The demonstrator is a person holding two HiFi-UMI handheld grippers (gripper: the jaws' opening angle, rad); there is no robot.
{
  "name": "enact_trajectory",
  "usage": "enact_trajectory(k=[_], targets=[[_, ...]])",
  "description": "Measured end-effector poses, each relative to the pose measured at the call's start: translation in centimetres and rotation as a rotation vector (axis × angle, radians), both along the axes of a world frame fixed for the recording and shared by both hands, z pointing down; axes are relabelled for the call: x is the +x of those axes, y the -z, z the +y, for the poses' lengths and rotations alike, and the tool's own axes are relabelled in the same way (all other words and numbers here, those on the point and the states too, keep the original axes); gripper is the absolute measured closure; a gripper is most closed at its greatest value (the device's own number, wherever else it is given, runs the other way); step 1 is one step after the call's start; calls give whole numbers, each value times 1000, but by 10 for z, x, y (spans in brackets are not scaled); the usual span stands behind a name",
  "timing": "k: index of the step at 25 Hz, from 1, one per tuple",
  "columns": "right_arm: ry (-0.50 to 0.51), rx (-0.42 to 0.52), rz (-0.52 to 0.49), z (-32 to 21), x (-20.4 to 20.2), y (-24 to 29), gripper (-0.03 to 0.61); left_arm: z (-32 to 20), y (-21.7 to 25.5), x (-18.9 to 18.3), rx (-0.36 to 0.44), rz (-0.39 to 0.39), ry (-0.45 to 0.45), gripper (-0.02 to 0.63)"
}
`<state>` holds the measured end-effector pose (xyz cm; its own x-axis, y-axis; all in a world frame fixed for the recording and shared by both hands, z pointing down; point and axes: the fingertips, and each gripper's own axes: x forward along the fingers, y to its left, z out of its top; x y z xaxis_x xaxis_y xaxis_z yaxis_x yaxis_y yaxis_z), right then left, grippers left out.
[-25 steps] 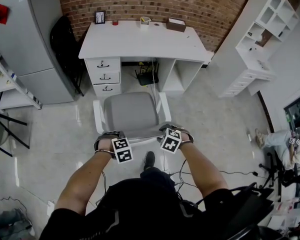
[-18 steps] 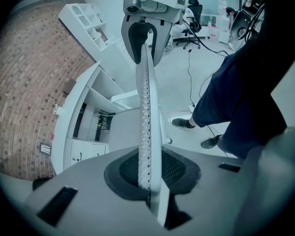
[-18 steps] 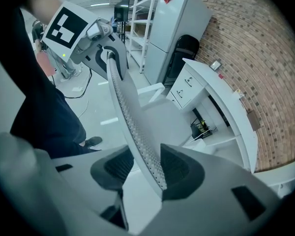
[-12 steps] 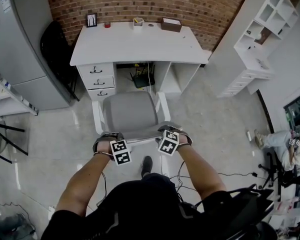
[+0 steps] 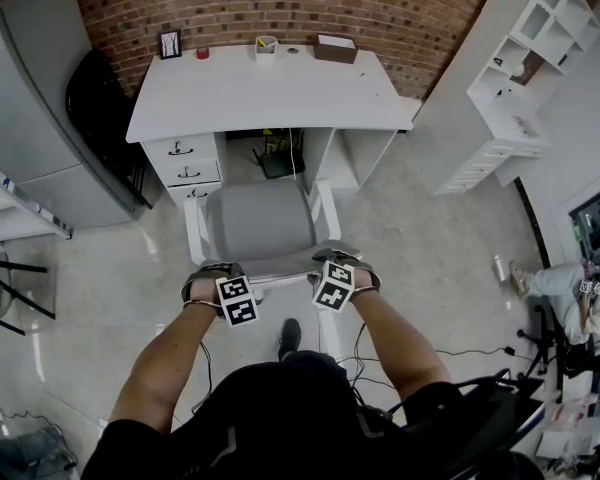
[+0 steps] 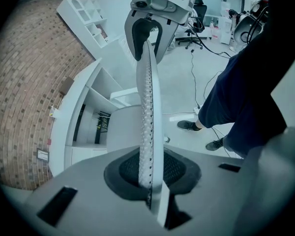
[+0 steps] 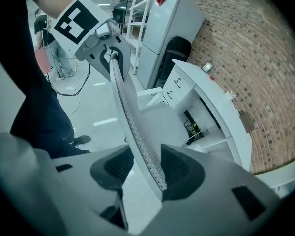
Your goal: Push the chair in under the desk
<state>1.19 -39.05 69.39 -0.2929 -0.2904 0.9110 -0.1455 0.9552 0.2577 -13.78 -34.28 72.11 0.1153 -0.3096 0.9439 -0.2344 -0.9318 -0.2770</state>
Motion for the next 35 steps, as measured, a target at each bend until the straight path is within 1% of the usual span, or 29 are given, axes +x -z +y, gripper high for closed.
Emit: enact_trajectory(k=[5,8,12,17,23,27,30,33,35], targets=[[-8,9,-4,-26,11,0,400,-27,-1,10,-1,-11,-2,558],[3,4,-5,-35,16,0,402,-39,-3,13,-23,-25,1,558],[38,17,-11,-41,11,1,414,-51,-5,6,-36,-64,5,558],[54,27,-16,-43,7,3,419,-57,-7,0,-65,-105,25,557],[92,86,-30,-57,6,2,420,-68,-9,-2,-72,-115,48,557],[84,84,-19,-74,18,1,420,-84,-10,9,-41,-116,51,557],[87,69,-18,-85,24,2,423,-95,-10,14,-54,-131,58,557],[100,126,-33,-96,29,1,420,-102,-11,20,-54,-135,73,558],[97,145,-36,-106,34,1,414,-110,-10,25,-41,-131,78,560]])
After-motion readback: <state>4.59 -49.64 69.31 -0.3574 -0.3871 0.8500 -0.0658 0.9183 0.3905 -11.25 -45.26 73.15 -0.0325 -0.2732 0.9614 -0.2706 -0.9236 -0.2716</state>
